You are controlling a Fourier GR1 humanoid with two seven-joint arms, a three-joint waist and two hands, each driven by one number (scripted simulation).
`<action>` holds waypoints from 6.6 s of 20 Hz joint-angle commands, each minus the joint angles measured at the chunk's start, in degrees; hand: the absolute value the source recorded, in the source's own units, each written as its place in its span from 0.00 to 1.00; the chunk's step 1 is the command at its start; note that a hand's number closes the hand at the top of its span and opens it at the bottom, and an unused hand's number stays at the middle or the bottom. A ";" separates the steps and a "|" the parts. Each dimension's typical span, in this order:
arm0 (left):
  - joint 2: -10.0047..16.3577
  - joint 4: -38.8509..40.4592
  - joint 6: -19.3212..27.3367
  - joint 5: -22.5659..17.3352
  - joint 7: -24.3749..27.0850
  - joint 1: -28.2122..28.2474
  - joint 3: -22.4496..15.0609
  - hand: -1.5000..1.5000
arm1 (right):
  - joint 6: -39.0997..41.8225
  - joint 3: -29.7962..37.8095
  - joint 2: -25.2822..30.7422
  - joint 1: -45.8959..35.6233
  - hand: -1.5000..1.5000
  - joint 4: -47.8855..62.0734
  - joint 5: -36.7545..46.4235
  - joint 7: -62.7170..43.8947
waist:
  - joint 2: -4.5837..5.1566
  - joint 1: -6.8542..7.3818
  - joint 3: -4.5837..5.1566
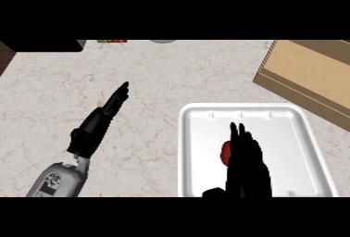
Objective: Pick the tomato from the tray and place it in the cardboard box
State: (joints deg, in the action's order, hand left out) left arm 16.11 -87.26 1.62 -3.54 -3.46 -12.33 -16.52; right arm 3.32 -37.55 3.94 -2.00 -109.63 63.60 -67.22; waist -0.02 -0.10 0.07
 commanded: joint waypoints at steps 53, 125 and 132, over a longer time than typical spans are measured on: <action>-7.27 0.13 -7.71 7.87 0.63 1.80 7.34 0.50 | 7.01 26.02 12.29 -13.64 1.00 25.08 -11.03 26.65 | 0.31 0.74 -0.10; -12.60 -0.03 -10.81 12.26 -0.55 0.54 9.32 0.50 | -16.27 62.86 31.02 -54.40 0.00 81.88 -9.62 48.53 | 0.99 2.39 -0.19; -11.61 -0.83 -11.82 12.10 0.00 1.18 9.88 0.50 | -20.81 68.15 32.65 -53.31 0.00 88.56 -15.59 60.92 | 0.96 2.24 -0.22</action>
State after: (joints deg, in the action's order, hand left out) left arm 4.46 -88.47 -10.02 8.24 -4.64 -11.79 -6.46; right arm -15.59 27.15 35.05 -55.57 -24.33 51.59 -12.32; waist 0.86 2.13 -0.14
